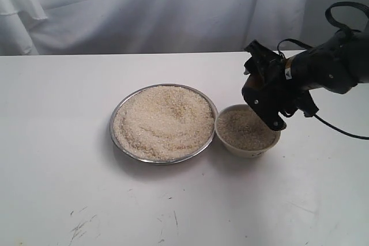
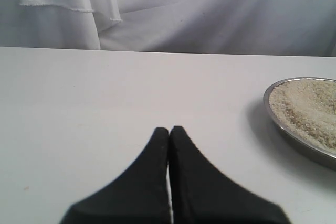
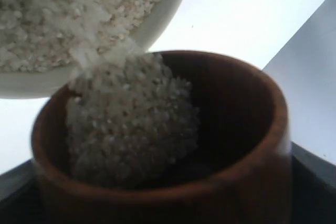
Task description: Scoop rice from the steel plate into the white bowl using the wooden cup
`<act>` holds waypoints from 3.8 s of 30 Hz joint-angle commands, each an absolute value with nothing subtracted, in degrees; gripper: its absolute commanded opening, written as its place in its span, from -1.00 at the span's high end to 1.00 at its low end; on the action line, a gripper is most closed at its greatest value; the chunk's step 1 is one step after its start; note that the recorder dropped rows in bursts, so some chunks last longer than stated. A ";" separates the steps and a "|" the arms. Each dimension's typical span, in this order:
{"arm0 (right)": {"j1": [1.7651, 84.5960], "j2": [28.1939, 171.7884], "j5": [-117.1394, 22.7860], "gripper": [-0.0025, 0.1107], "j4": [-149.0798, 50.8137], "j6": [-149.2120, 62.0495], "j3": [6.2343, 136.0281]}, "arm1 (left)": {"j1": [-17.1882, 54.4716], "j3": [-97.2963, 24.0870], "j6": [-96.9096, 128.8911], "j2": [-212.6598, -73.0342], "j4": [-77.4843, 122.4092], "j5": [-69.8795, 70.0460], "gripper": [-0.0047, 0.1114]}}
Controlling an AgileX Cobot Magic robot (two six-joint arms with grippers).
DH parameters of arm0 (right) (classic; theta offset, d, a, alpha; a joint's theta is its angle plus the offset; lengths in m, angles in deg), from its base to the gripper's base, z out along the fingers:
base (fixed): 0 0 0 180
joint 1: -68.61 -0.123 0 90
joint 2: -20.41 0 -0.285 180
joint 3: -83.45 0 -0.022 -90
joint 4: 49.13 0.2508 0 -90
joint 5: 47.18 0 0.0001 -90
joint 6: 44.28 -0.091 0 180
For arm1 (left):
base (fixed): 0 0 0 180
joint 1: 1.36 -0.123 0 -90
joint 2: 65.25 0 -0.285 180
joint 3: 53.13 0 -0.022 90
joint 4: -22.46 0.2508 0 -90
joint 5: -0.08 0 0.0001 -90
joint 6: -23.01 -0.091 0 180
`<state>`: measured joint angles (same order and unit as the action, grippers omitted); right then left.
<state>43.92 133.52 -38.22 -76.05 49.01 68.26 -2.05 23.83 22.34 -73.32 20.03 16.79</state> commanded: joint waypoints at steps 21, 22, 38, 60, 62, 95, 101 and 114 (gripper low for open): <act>41.58 131.52 -42.19 0.96 -86.34 51.77 67.88 | -1.96 24.09 22.52 -73.03 19.99 16.43 0.92; 41.58 131.23 -42.46 0.96 -86.34 51.82 67.88 | -1.96 24.09 22.52 -73.03 19.99 16.43 0.92; 41.58 127.55 -42.46 0.96 -92.43 54.23 67.88 | -1.96 24.09 22.52 -73.03 19.99 16.43 0.92; 40.64 127.64 -42.83 0.96 -68.34 45.21 67.88 | -1.96 24.09 22.52 -73.03 19.99 16.43 0.92; 39.80 129.25 -42.89 0.96 -64.22 45.64 67.88 | -1.96 24.09 22.52 -73.03 19.99 16.43 0.92; 27.61 152.22 -45.96 0.96 -52.76 67.83 87.51 | -1.96 24.09 22.52 -73.03 19.99 16.43 0.92; 27.61 153.98 -44.77 0.96 -52.63 67.82 87.51 | -1.96 24.09 22.52 -73.03 19.99 16.43 0.92; 26.61 155.09 -45.38 0.96 -51.16 69.65 90.50 | -1.96 24.09 22.52 -73.03 19.99 16.43 0.92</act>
<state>26.97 154.64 -43.32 -51.84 69.25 88.39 -2.05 23.83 22.34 -73.32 20.03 16.79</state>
